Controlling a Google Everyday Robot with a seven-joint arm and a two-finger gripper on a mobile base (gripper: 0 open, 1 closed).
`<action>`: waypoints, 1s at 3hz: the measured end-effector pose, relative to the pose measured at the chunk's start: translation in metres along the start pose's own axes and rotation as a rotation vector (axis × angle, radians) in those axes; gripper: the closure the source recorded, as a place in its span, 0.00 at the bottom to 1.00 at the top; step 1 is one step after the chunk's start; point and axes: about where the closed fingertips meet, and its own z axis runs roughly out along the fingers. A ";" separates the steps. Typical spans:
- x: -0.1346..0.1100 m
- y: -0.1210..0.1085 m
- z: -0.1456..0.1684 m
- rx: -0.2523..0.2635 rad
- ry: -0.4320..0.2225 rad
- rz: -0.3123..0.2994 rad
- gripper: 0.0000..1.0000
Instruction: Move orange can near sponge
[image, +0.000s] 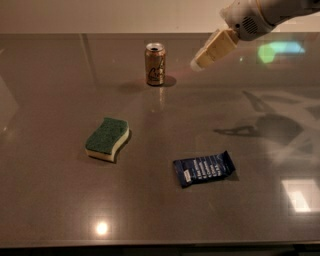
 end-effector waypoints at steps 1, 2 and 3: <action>-0.017 -0.015 0.034 -0.011 -0.082 0.059 0.00; -0.029 -0.024 0.074 -0.012 -0.135 0.114 0.00; -0.035 -0.028 0.097 -0.005 -0.156 0.137 0.00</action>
Offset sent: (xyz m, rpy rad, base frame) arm 0.0873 0.0605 -0.0261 0.2367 0.0061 -0.0478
